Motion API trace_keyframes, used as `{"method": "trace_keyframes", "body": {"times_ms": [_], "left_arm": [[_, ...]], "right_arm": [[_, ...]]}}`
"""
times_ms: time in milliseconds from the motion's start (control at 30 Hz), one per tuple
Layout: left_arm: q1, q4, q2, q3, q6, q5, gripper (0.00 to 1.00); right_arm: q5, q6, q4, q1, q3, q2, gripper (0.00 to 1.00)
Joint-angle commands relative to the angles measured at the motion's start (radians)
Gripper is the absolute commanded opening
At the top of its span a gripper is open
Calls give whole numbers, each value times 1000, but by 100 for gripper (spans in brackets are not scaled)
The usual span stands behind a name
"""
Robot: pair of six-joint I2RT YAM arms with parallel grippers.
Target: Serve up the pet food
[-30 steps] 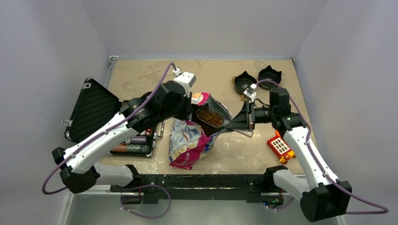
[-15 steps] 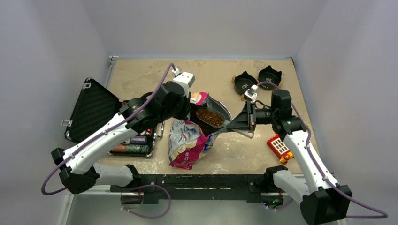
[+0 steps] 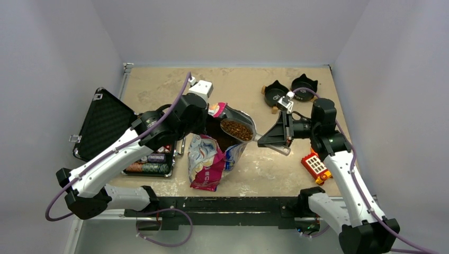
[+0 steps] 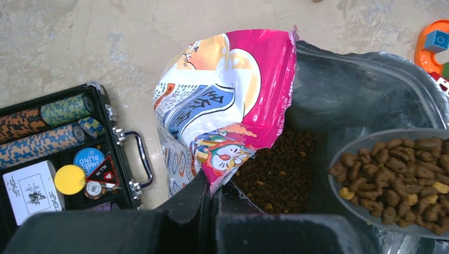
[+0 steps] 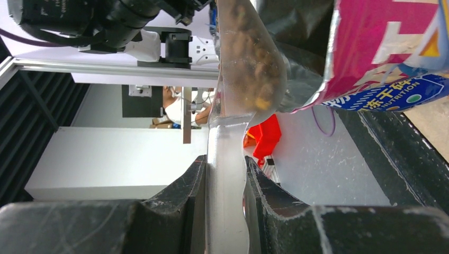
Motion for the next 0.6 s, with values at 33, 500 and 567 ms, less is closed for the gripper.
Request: {"method": "trace_keyframes", "body": {"times_ms": [33,500,567], "left_arm": [[-6,166,-49,96,22,-74,0],[-6,347,-119,18,77,184,0],[-6,365,-129,6,79,198,0]], "right_arm": [[-37,24,65,-5,73,0,0],[81,-66,83,58,-19,92,0],[71,24,205,114,-41,125,0]]}}
